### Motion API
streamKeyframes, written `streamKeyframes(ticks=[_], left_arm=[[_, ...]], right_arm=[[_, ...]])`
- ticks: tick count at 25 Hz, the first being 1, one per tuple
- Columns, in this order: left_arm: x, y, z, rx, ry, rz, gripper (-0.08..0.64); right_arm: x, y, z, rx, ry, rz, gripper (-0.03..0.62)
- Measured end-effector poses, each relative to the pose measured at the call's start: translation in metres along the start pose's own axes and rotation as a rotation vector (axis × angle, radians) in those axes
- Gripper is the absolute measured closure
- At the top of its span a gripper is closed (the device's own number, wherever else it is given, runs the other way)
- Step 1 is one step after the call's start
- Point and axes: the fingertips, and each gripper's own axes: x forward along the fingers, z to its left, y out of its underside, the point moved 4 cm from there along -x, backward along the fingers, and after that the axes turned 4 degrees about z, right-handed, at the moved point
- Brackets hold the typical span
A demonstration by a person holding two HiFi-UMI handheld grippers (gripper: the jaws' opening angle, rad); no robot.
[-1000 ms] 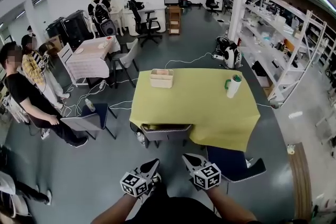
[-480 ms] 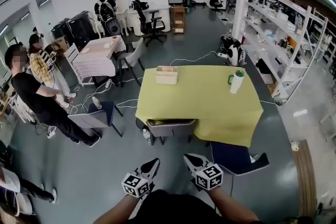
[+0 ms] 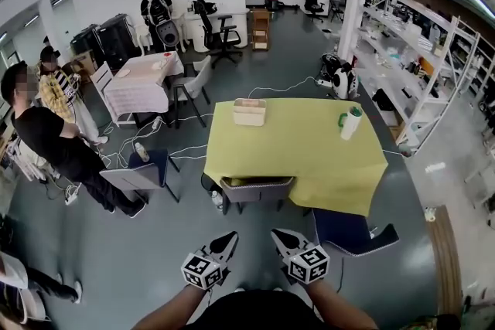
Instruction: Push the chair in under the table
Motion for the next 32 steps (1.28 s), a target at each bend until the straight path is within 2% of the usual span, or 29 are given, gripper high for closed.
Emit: streamKeyframes(ticks=[13, 18, 25, 32], left_arm=[[-0.032, 0.014, 0.018, -0.034, 0.06, 0.016, 0.552], [-0.037, 0.012, 0.023, -0.01, 0.082, 0.015, 0.552], [-0.028, 0.021, 0.009, 0.002, 0.17, 0.033, 0.552], [0.007, 0.024, -0.032, 0.03, 0.316, 0.06, 0.552]], right_arm=[[0.01, 0.021, 0.036, 0.011, 0.058, 0.052, 0.577], [0.013, 0.021, 0.043, 0.021, 0.095, 0.028, 0.577], [0.001, 0.029, 0.047, 0.038, 0.137, -0.001, 0.577], [-0.057, 0.037, 0.026, 0.079, 0.296, -0.043, 0.578]])
